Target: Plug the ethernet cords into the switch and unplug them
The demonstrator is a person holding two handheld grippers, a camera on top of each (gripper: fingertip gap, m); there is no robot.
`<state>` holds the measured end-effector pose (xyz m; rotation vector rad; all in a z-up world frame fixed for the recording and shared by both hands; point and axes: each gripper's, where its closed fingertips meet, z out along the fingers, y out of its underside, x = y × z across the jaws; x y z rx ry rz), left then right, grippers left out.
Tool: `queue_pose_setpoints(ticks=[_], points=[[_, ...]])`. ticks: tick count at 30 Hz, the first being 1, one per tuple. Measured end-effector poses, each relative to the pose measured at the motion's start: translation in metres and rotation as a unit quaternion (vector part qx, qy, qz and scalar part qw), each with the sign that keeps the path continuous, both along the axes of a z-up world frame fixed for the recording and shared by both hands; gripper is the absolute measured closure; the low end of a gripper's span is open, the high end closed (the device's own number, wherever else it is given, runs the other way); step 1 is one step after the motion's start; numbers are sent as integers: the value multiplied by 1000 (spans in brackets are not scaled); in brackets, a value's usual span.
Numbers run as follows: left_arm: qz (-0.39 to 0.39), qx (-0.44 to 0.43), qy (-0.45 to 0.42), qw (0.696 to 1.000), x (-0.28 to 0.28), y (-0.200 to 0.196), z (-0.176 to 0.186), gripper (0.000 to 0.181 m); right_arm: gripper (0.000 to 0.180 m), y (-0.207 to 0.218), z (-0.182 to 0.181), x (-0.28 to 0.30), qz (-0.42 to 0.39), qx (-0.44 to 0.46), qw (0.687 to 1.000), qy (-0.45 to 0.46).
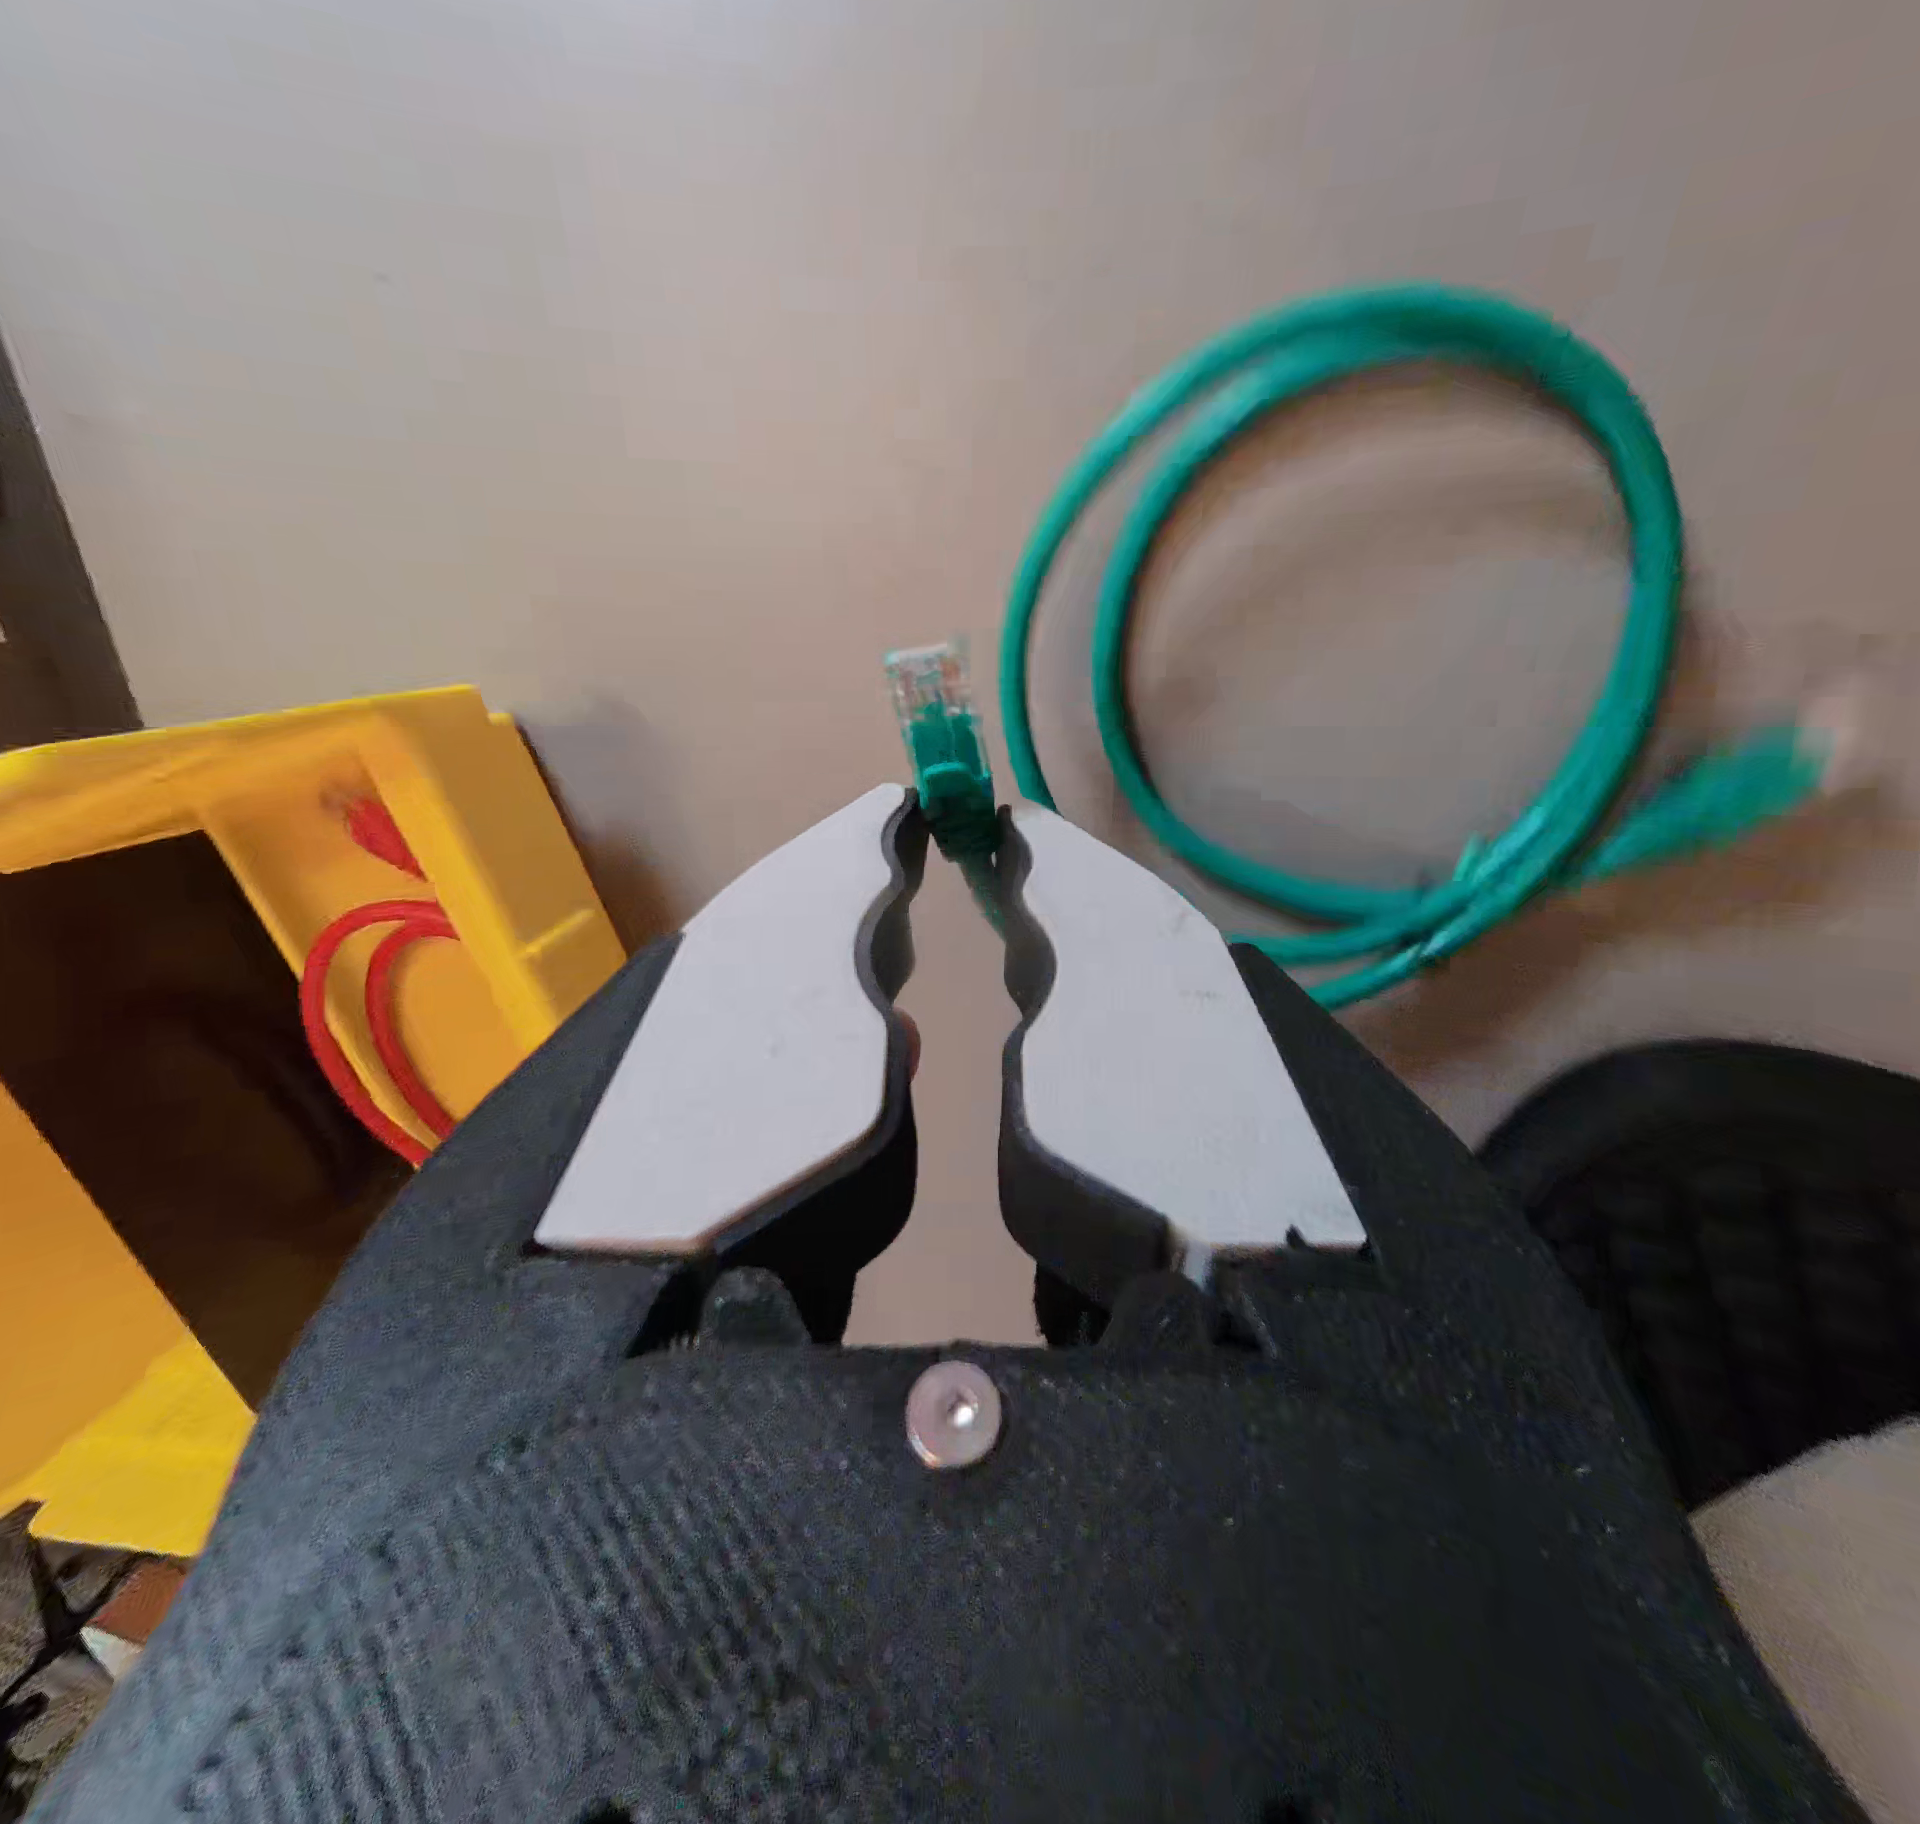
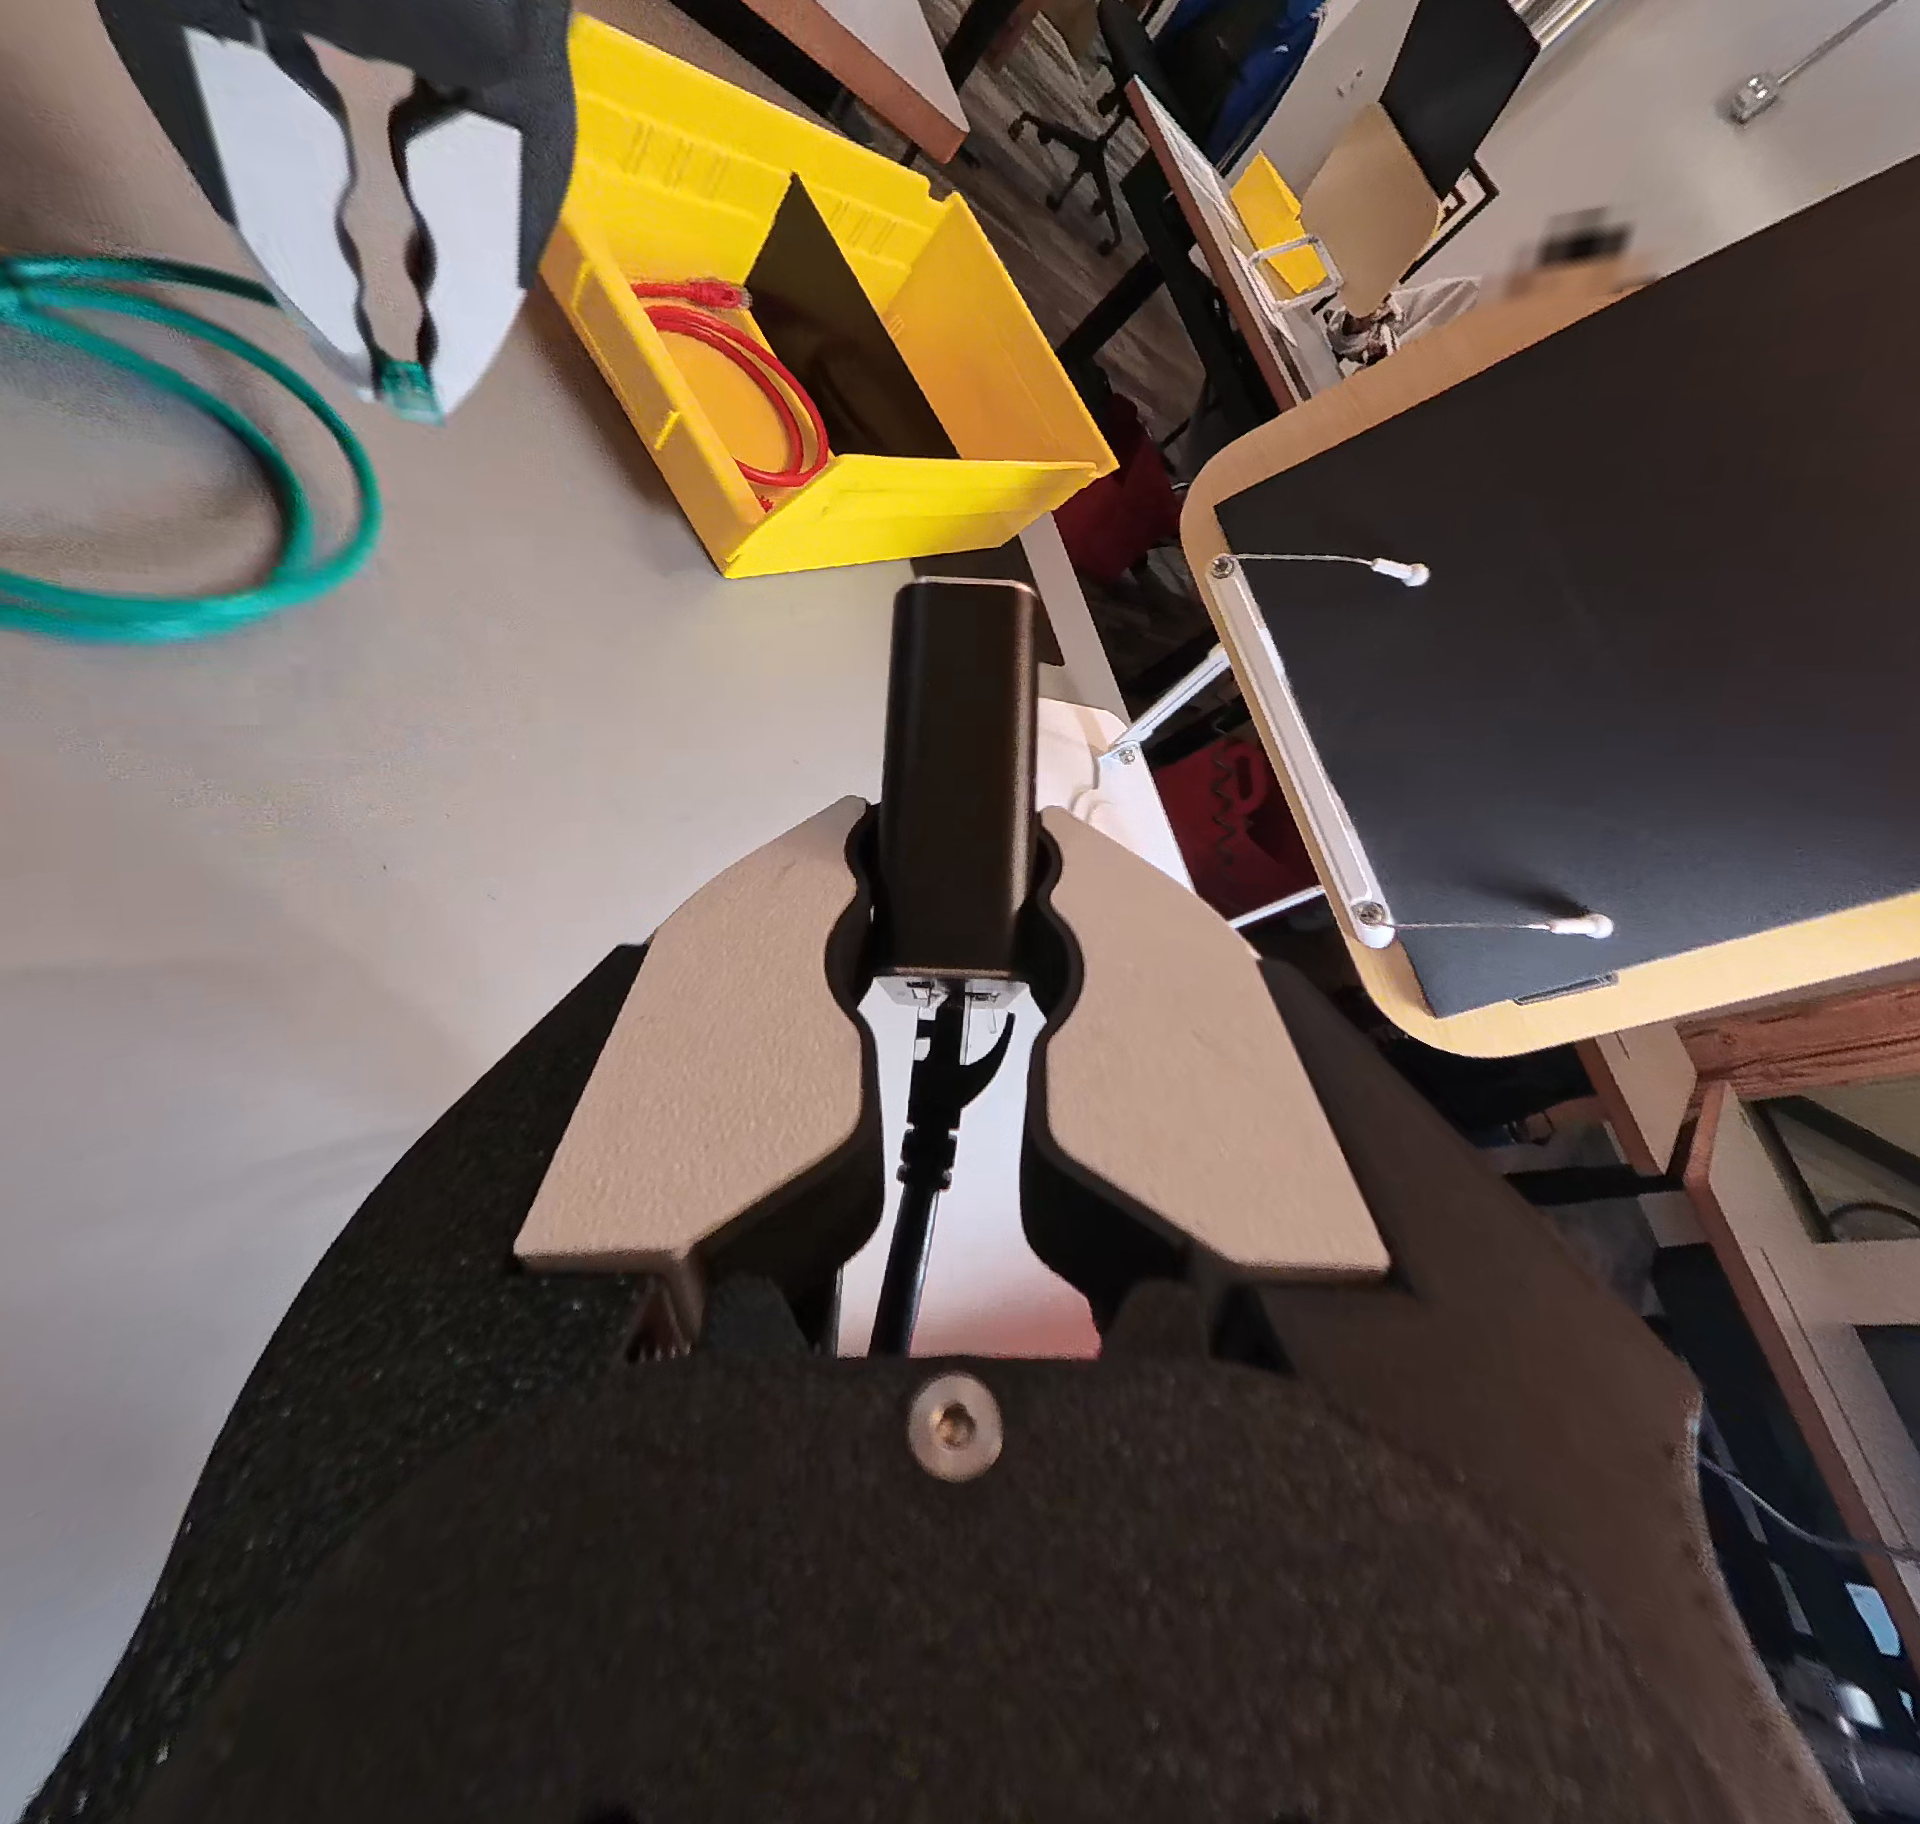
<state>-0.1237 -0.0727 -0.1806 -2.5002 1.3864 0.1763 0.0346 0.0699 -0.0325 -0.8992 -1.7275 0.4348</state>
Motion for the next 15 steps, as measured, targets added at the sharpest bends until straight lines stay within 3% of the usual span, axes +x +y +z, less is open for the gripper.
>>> queue_pose_setpoints(ticks=[1, 5, 10, 15], points=[[-12, -2, -11, 1000, 9, -2, 1, 168, 154, -1, -2, -1, 2, -1, 1000, -2], [-60, 65, -85, 992, 60, 31, 2, 169, 154, -3, -7, -4, 5, 0, 1000, -11], [-62, 140, -147, 977, 89, 66, -4, 169, 154, -5, -7, -3, 14, -1, 1000, -9], [-46, 131, -256, 957, 92, 68, -1, 157, 154, -19, -11, -4, 74, -20, 997, 0]])
